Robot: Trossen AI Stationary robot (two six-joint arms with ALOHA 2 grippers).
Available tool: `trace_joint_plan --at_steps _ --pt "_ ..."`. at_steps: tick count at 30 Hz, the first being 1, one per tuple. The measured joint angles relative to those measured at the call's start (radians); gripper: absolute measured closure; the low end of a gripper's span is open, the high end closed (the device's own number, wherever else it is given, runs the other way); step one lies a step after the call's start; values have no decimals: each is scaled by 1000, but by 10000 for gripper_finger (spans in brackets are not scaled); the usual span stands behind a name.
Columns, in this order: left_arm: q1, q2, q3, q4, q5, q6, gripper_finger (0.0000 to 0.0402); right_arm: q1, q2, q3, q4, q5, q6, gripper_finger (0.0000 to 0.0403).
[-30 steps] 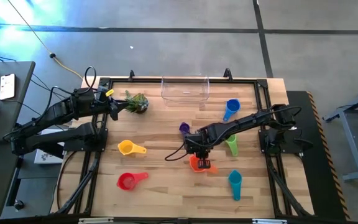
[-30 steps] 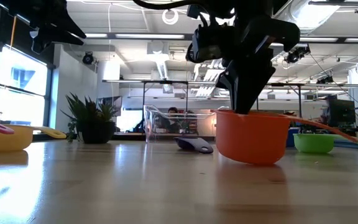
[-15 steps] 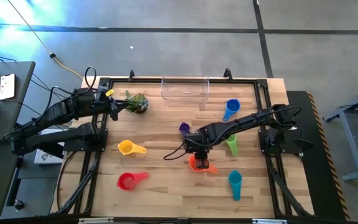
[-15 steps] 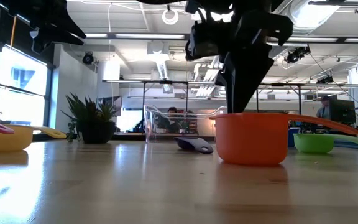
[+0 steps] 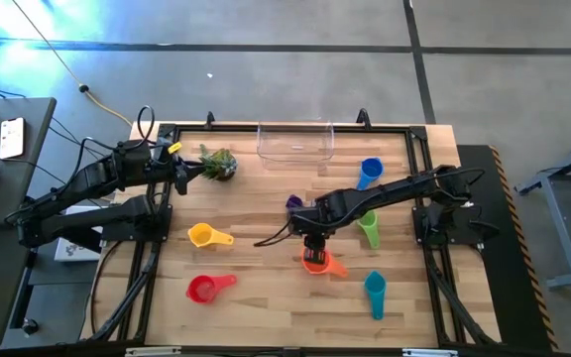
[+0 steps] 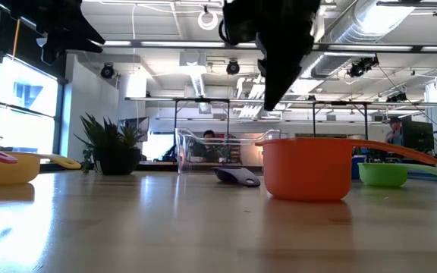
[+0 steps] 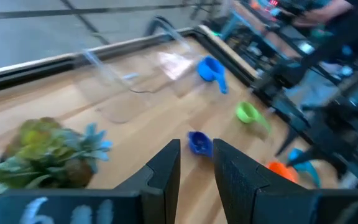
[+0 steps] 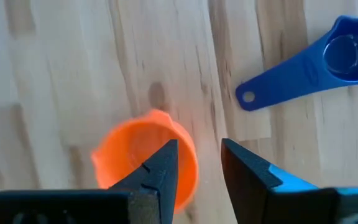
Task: Nest measuring cups in basket
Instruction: Stack the red measuring cup on top of the orange measuring cup
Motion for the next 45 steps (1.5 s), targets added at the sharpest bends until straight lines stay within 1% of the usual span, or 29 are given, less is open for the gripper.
trace_joint_plan --at_steps 5,8,14,19,27,34,36,40,45 --pt "0 3 0 70 103 34 316 3 0 52 -8 -1 109 289" --pt "-2 10 23 86 122 60 316 7 0 82 -9 -22 174 289" --pt "-2 70 140 89 144 151 316 32 0 122 -7 -21 291 289" --pt "-5 138 261 55 176 171 316 58 -1 127 10 38 364 289" --pt "-72 243 487 -130 176 215 316 90 0 127 14 108 446 289" --pt "-160 326 646 -303 171 205 316 96 -1 127 17 127 469 289" --pt "-186 345 672 -353 170 192 316 96 -1 127 17 133 466 289" --pt "-239 363 679 -459 161 164 316 96 -1 127 16 145 439 289" --pt "-323 399 676 -618 112 121 316 94 -1 127 16 146 379 289"
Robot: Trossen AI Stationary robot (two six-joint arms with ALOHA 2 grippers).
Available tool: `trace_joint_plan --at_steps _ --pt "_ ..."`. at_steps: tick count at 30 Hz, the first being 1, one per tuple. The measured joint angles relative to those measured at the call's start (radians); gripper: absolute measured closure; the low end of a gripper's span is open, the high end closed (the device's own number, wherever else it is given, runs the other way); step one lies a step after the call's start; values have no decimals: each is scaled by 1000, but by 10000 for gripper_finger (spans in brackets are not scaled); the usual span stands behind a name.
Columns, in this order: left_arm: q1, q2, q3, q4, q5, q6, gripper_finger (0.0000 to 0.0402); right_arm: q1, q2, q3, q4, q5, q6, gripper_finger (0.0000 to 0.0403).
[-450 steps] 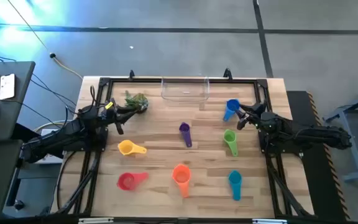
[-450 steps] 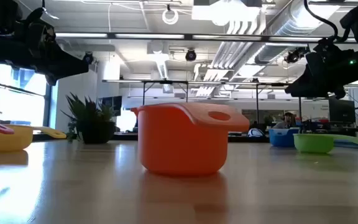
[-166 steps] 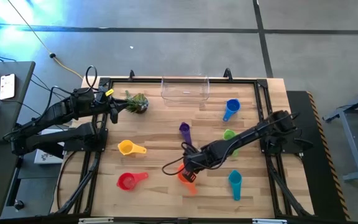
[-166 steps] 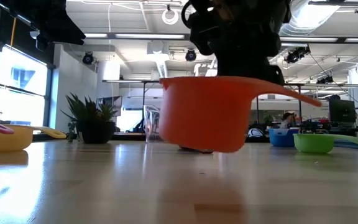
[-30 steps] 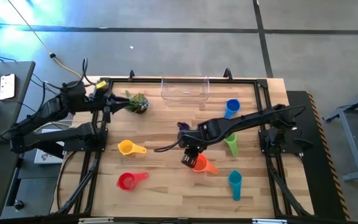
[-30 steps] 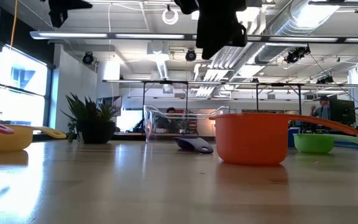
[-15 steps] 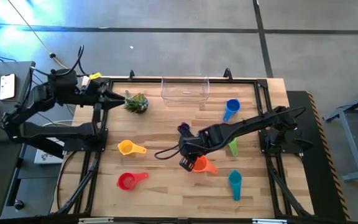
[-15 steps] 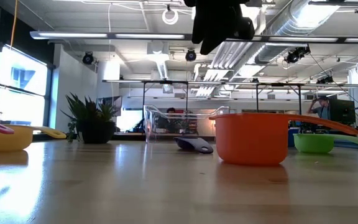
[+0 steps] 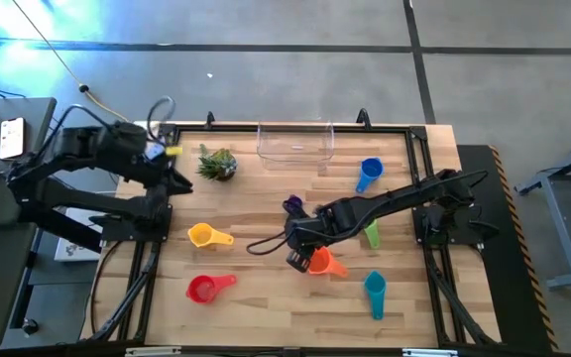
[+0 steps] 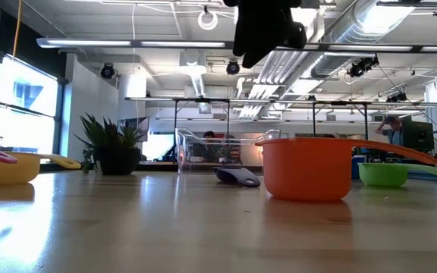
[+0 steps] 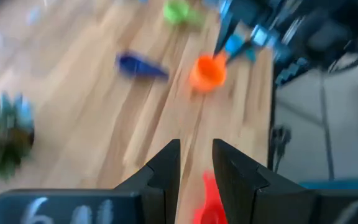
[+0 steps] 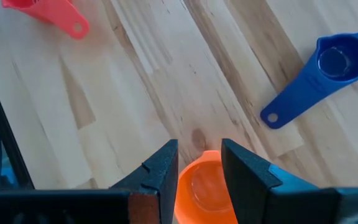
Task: Nest measuring cups in basket
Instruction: Stack the red measuring cup on top of the orange measuring cup
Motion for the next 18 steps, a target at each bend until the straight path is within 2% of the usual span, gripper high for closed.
trace_joint_plan --at_steps 11,18 --pt "-259 50 -251 -25 -7 -229 316 -12 0 0 -5 -26 -90 289" --pt "-424 88 -388 79 -7 -404 316 -20 0 0 -12 -25 -129 289"
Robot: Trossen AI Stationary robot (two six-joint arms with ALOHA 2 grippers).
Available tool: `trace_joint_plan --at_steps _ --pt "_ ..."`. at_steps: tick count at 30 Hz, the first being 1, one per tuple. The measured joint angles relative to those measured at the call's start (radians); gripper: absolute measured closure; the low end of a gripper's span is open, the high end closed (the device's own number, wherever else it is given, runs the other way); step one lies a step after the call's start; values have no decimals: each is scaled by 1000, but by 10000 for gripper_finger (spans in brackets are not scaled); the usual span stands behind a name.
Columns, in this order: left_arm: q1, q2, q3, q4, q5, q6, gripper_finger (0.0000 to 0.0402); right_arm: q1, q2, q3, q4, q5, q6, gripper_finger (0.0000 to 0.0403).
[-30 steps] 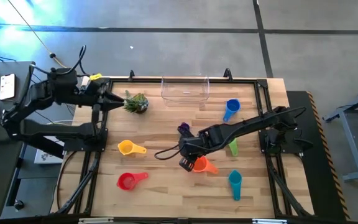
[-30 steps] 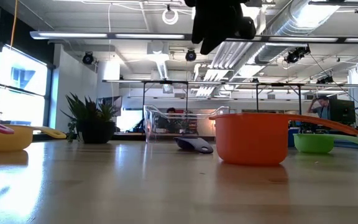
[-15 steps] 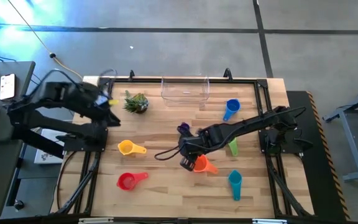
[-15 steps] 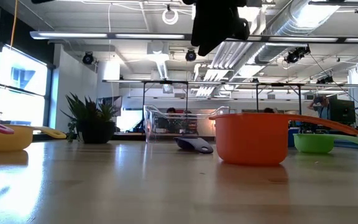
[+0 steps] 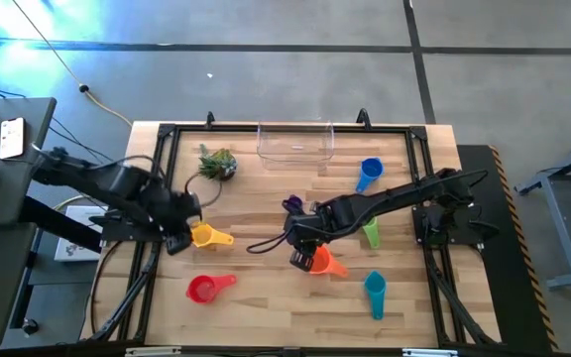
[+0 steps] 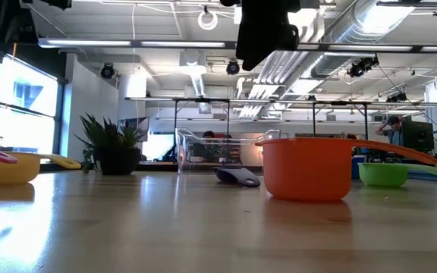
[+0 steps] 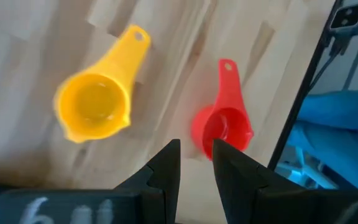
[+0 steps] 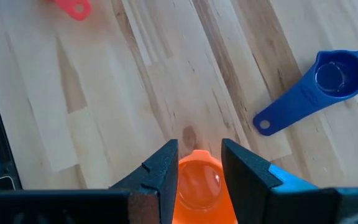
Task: Nest measuring cups in basket
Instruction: Stack the red measuring cup on top of the orange measuring cup
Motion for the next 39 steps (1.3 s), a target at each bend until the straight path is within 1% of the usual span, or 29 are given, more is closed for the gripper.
trace_joint_plan --at_steps 7,13,17,25,31,39 --pt "-149 80 -50 101 -27 -164 316 -7 0 0 -8 0 -27 289" --pt "-248 199 -50 155 -82 -221 316 -8 0 0 -14 0 -57 289" --pt "-279 282 -50 185 -93 -245 316 -8 0 0 -16 0 -64 289" --pt "-315 420 -51 235 -100 -239 316 -8 0 0 -19 0 -79 289" --pt "-366 479 -51 258 -100 -211 316 -6 0 0 -21 0 -79 289" --pt "-406 513 -51 257 -100 -216 316 -5 0 0 -20 0 -79 289"
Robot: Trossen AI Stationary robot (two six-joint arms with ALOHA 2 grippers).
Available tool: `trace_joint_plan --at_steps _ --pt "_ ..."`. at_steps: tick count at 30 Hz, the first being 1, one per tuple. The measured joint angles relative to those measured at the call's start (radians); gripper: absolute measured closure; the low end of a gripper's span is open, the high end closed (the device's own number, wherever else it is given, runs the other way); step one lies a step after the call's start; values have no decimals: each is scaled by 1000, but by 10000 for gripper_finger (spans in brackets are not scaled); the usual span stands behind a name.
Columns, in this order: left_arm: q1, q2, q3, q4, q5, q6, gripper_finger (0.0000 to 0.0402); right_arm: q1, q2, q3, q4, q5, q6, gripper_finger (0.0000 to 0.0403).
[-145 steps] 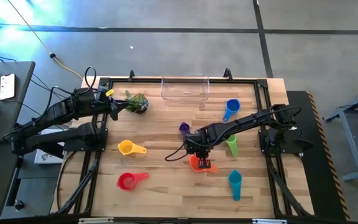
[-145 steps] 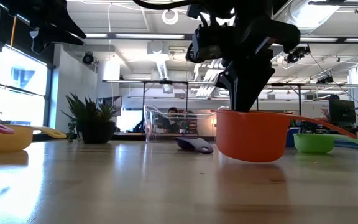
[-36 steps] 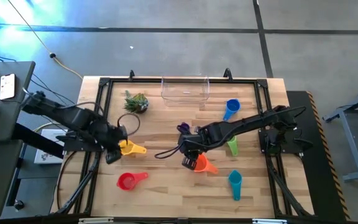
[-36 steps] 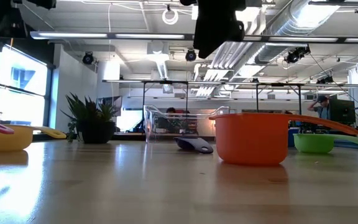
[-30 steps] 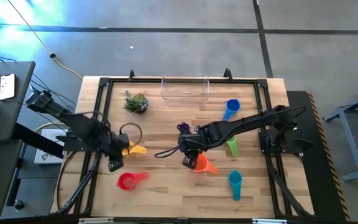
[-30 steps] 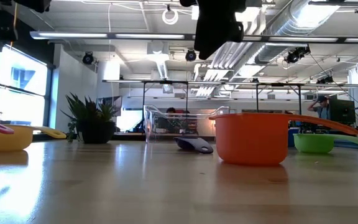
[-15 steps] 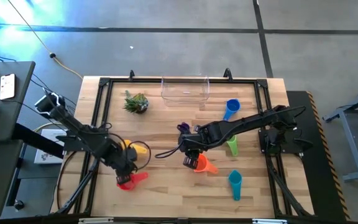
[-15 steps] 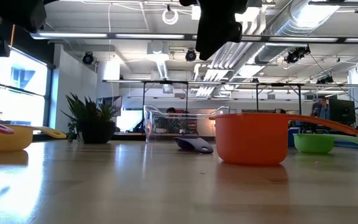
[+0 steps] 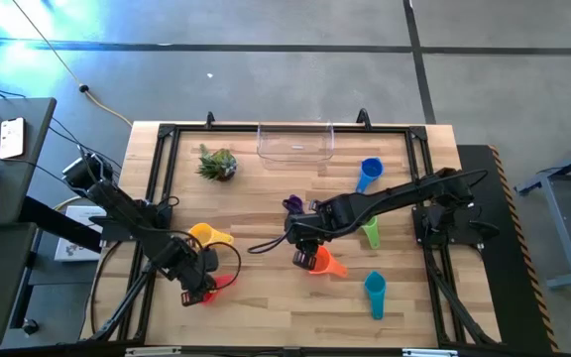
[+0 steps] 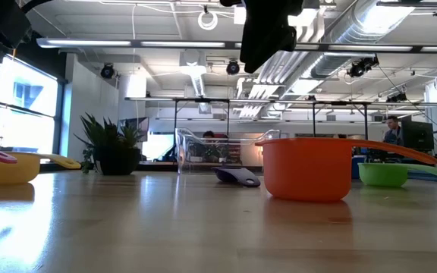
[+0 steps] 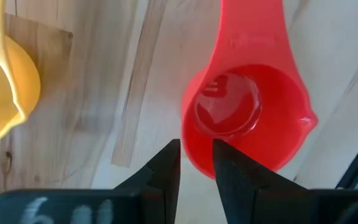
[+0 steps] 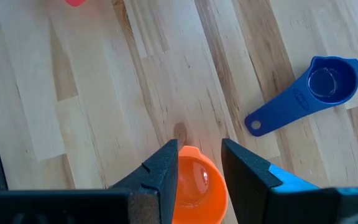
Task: Nest measuring cups in basket
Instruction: Stack the red measuring cup on top of the orange measuring cup
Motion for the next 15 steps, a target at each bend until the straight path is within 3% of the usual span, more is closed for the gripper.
trace_joint_plan --at_steps 15 --pt "2 125 0 -1 -14 -61 316 11 0 0 0 0 0 289"
